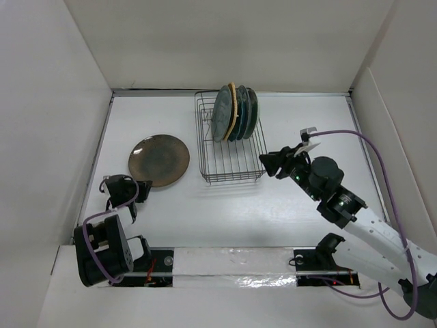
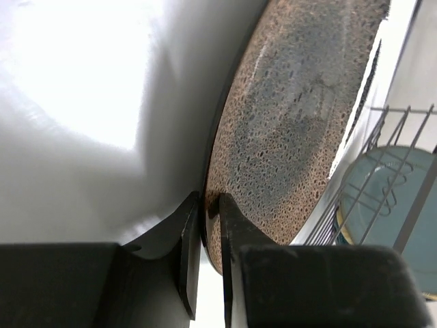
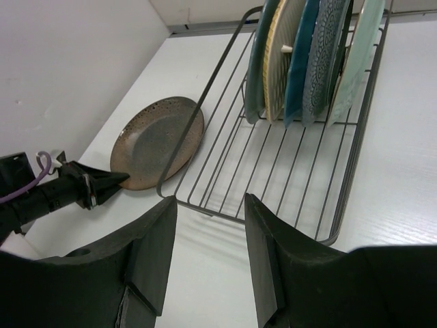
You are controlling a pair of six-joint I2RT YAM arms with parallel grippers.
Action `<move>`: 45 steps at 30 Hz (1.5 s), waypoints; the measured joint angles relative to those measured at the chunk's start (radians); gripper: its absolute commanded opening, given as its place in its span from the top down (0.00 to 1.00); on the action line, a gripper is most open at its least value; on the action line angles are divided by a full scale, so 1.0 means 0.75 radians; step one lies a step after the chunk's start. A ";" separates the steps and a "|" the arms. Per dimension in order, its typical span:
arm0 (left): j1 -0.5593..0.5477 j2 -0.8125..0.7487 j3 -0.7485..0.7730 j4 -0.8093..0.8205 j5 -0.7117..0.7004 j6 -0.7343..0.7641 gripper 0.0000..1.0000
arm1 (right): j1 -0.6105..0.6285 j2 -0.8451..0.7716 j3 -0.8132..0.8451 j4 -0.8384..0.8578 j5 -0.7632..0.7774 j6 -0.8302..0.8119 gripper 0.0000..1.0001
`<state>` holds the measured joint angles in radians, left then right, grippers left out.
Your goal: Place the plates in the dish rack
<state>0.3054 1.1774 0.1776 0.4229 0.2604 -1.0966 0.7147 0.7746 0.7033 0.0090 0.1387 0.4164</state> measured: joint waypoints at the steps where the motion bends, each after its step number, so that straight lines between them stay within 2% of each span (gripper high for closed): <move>1: -0.001 0.013 -0.003 0.034 0.012 0.012 1.00 | 0.005 0.004 0.000 0.001 0.003 0.000 0.50; 5: -0.001 -0.025 -0.009 0.044 0.037 0.055 1.00 | 0.022 0.028 0.000 -0.001 0.020 -0.001 0.49; 11: -0.005 -0.477 0.069 -0.246 -0.049 0.221 1.00 | 0.030 0.079 0.002 -0.001 0.026 -0.002 0.40; 13: -0.001 -0.553 0.132 -0.343 -0.078 0.296 1.00 | 0.036 0.096 0.006 -0.002 0.022 -0.003 0.36; 23: 0.013 -0.571 0.312 -0.594 -0.095 0.475 1.00 | 0.061 0.208 0.122 0.038 -0.140 0.012 0.16; 28: 0.011 -0.663 0.407 -0.631 -0.093 0.484 1.00 | 0.063 0.399 0.207 0.107 -0.280 0.031 0.09; 36: -0.029 -0.663 0.727 -0.632 -0.065 0.476 1.00 | 0.065 0.728 0.404 0.222 -0.475 0.054 0.08; 45: -0.157 -0.661 0.807 -0.537 0.178 0.330 1.00 | 0.044 0.979 0.668 0.319 -0.645 0.069 0.07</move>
<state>0.1879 0.6815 0.7826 0.0200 0.3935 -0.8494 0.7475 1.5085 1.2041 0.2485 -0.3450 0.4683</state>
